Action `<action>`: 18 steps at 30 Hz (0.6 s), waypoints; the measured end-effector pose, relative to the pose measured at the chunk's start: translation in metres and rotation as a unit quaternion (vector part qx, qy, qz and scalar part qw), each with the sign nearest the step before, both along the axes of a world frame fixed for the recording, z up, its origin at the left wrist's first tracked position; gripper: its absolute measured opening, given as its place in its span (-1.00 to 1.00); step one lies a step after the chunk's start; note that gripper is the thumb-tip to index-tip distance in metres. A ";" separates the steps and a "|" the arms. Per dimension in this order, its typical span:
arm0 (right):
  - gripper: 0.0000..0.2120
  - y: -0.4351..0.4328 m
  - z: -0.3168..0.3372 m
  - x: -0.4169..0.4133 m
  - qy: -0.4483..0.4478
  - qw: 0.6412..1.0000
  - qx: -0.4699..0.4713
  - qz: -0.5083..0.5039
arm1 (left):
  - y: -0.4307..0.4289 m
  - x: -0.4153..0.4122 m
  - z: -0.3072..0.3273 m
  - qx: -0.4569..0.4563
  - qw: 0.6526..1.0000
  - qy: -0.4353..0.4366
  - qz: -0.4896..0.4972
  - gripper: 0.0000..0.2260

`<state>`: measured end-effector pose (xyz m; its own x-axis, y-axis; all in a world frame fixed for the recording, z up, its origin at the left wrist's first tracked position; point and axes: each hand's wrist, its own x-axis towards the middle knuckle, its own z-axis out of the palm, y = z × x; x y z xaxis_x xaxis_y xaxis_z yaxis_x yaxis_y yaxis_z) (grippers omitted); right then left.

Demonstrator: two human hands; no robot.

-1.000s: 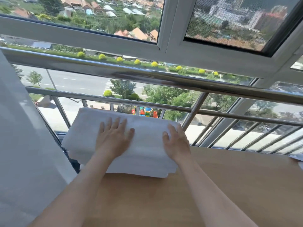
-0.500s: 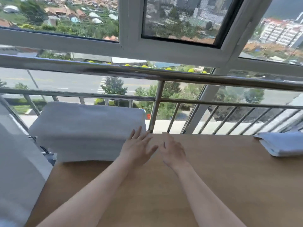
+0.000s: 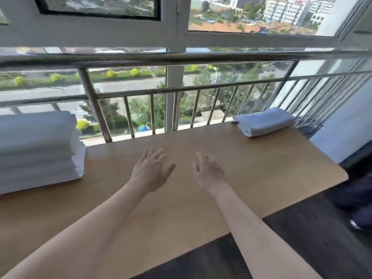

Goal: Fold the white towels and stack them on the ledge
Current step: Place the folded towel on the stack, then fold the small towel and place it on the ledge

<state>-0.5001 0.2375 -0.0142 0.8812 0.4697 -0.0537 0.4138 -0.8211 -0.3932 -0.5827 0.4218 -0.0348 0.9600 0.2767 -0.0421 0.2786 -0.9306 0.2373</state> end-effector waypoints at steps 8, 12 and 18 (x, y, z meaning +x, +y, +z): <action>-0.50 -0.099 -0.008 0.061 0.009 0.998 -0.014 -0.060 | -0.082 0.068 -0.003 0.007 1.000 0.009 -0.027 -0.42; -0.50 -0.126 -0.021 0.091 0.020 0.997 -0.015 -0.072 | -0.107 0.112 -0.017 0.000 0.999 0.012 -0.042 -0.42; -0.50 -0.178 -0.046 0.153 0.050 0.994 -0.075 -0.059 | -0.137 0.193 -0.056 -0.029 0.998 0.014 -0.057 -0.43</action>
<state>-0.3469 0.0595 -0.0599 0.9164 0.3438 -0.2051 0.2762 -0.9138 -0.2977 -0.3892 0.2844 -0.0908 0.9835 0.1616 -0.0810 0.1782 -0.9419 0.2847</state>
